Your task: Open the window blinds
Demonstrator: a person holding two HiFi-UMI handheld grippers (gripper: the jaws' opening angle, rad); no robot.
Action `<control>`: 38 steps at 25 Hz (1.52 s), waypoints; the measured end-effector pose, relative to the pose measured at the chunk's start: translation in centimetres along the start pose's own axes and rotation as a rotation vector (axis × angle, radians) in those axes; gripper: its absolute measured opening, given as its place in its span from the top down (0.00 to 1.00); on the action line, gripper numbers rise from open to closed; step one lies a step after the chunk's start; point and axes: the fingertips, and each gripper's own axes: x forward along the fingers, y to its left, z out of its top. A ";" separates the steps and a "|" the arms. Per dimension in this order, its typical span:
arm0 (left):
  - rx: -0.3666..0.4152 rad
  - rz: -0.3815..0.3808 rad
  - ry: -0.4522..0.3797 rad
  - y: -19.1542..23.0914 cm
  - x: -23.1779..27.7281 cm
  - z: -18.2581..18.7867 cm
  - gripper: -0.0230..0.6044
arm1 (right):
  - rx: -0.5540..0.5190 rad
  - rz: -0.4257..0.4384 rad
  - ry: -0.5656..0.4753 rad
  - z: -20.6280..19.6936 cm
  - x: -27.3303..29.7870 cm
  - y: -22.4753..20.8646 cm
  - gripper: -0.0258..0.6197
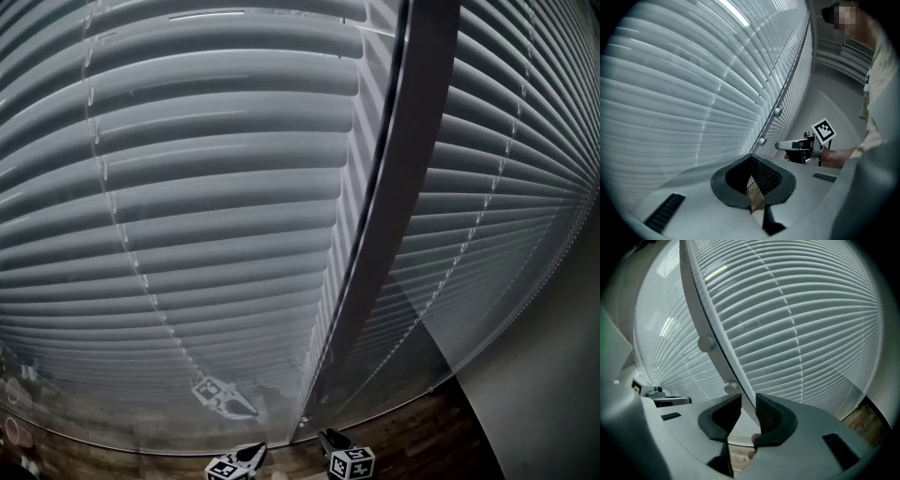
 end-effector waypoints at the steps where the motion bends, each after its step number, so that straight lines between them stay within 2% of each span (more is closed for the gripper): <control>1: 0.006 -0.004 0.003 -0.1 0.2 0.0 0.95 | -0.003 -0.003 0.001 0.1 0.0 -0.1 0.80; 8: 0.047 -0.009 0.018 -0.2 0.8 0.0 0.95 | 0.027 -0.028 -0.002 0.2 -0.3 -1.6 0.80; 14: 0.045 0.000 0.032 -0.5 -0.1 -0.4 0.95 | -0.009 0.005 0.030 -0.9 -0.8 -0.4 0.80; 15: 0.049 0.004 0.024 -0.8 -0.6 0.4 0.95 | -0.008 0.013 0.031 -0.6 -1.2 0.1 0.80; 18: 0.050 0.019 -0.033 -2.1 -1.6 5.9 0.94 | -0.029 0.045 -0.005 3.6 -1.8 2.0 0.80; 19: 0.043 0.024 -0.037 -2.1 -1.9 6.3 0.94 | -0.036 0.057 -0.009 4.7 -2.0 2.8 0.81; 24: 0.003 0.042 -0.042 -1.8 -3.1 6.5 0.94 | -0.067 0.098 0.006 6.0 -1.1 5.4 0.81; 35: 0.004 0.045 -0.038 -1.5 -2.9 7.1 0.95 | -0.069 0.089 0.012 6.0 -0.2 5.7 0.80; 38: 0.015 0.036 -0.026 -1.2 -2.5 6.0 0.94 | -0.055 0.096 0.005 5.6 0.3 5.9 0.77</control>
